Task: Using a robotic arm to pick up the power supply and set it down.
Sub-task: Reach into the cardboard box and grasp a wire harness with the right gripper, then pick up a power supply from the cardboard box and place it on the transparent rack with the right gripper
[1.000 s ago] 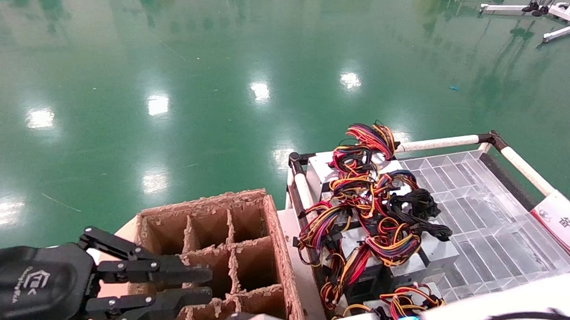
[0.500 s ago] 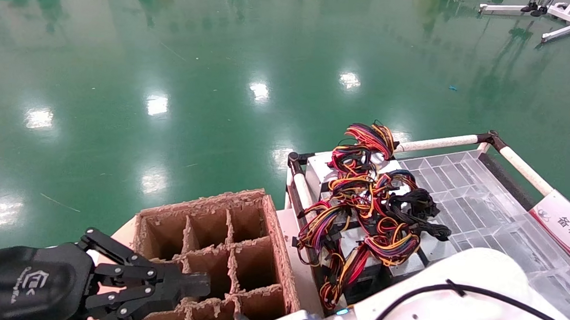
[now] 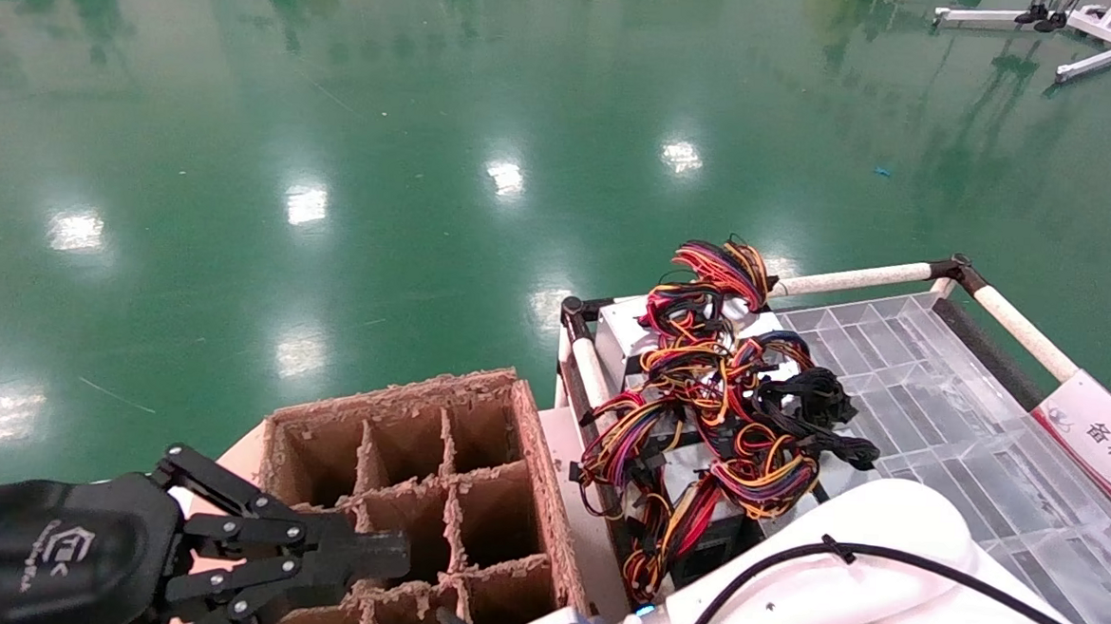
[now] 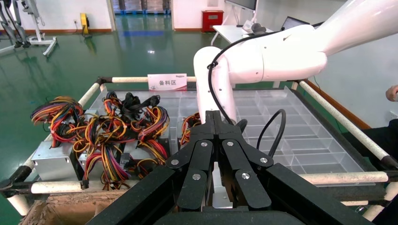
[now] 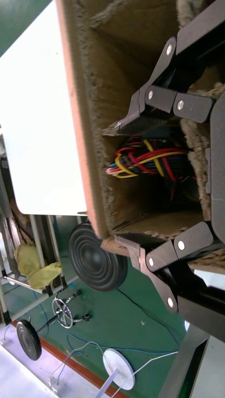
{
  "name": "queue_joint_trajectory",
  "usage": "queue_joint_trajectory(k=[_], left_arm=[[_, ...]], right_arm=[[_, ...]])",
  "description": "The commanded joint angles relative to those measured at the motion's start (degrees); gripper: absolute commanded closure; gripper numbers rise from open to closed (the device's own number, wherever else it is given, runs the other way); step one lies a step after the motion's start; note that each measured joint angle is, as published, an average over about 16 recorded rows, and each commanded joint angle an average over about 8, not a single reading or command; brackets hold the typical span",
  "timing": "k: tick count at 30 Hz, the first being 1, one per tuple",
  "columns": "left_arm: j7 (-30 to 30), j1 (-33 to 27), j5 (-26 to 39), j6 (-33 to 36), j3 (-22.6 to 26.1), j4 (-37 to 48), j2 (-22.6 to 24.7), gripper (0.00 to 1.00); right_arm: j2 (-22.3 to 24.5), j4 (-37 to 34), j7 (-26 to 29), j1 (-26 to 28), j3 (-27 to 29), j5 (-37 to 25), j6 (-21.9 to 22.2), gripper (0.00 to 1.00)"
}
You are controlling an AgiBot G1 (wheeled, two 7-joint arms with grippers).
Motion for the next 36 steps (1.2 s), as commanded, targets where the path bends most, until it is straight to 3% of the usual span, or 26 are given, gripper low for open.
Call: queue_joint_trajectory(k=[1, 4, 12, 25, 36], left_arm=[[0.0, 0.0, -0.01, 0.0, 0.01, 0.0, 0.0, 0.6], [0.01, 0.0, -0.01, -0.01, 0.02, 0.0, -0.01, 0.55], [0.03, -0.01, -0.04, -0.02, 0.05, 0.0, -0.02, 0.27], [0.05, -0.02, -0.07, -0.04, 0.1, 0.0, -0.04, 0.26], [0.07, -0.03, -0.1, -0.06, 0.14, 0.0, -0.06, 0.2]], right_arm=[[-0.19, -0.87, -0.32, 0.09, -0.12, -0.13, 0.07, 1.0], [-0.3, -1.73, -0.64, 0.21, -0.23, -0.14, 0.12, 1.0], [-0.06, -3.11, -1.0, 0.34, -0.59, -0.37, 0.2, 1.0], [0.55, -3.73, -1.69, 0.25, -0.38, 0.51, -0.2, 1.0], [2.64, -3.04, -2.09, -0.88, 2.45, 6.19, -2.27, 1.0]])
